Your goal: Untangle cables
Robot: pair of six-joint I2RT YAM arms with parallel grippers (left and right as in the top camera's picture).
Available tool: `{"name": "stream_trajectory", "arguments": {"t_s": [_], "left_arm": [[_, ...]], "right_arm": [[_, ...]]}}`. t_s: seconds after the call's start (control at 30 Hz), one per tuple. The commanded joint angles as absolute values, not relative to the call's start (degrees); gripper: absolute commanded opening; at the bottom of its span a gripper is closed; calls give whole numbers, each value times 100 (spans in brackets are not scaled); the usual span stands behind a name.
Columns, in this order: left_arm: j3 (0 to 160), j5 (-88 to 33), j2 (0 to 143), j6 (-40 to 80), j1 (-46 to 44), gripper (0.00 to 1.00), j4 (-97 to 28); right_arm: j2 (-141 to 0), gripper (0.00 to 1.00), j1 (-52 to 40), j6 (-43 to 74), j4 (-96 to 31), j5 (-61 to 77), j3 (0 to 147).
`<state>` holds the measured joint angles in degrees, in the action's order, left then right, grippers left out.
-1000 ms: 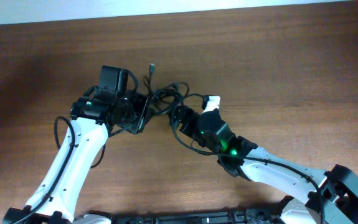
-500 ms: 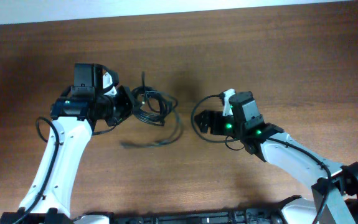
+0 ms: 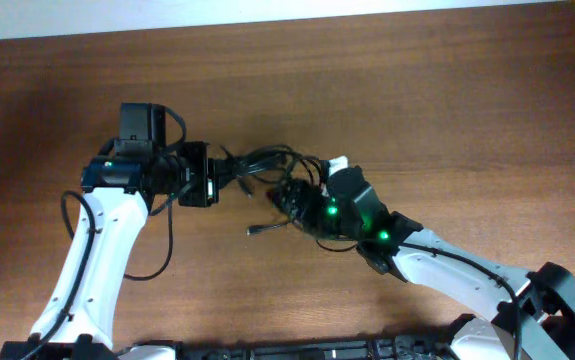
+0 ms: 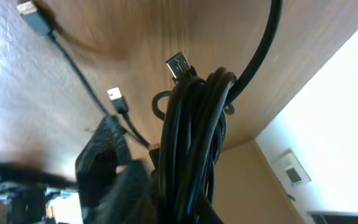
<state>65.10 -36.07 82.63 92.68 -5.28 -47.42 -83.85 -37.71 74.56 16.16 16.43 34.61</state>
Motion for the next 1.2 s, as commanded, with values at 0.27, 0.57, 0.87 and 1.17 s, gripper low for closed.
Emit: {"name": "stream_trajectory", "arguments": {"t_s": [0.27,0.57,0.87,1.17], "left_arm": [[6532,-5406,8254,9341,-1260,0,-4528],[6532,-5607,8254,9878,-395,0,-1885],[6532,-5572,8254,9876,-854,0,-2067],[6532,-5579,8254,9878,-1660,0,-2043]], "right_arm": [[-8447,78,-3787,8136,1890,-224,3483],[-8512,60,-3787,4202,1356,1900,3483],[-8514,84,-3787,9572,3605,-668,3483],[-8748,28,-3787,10003,3765,-1573,3485]]}}
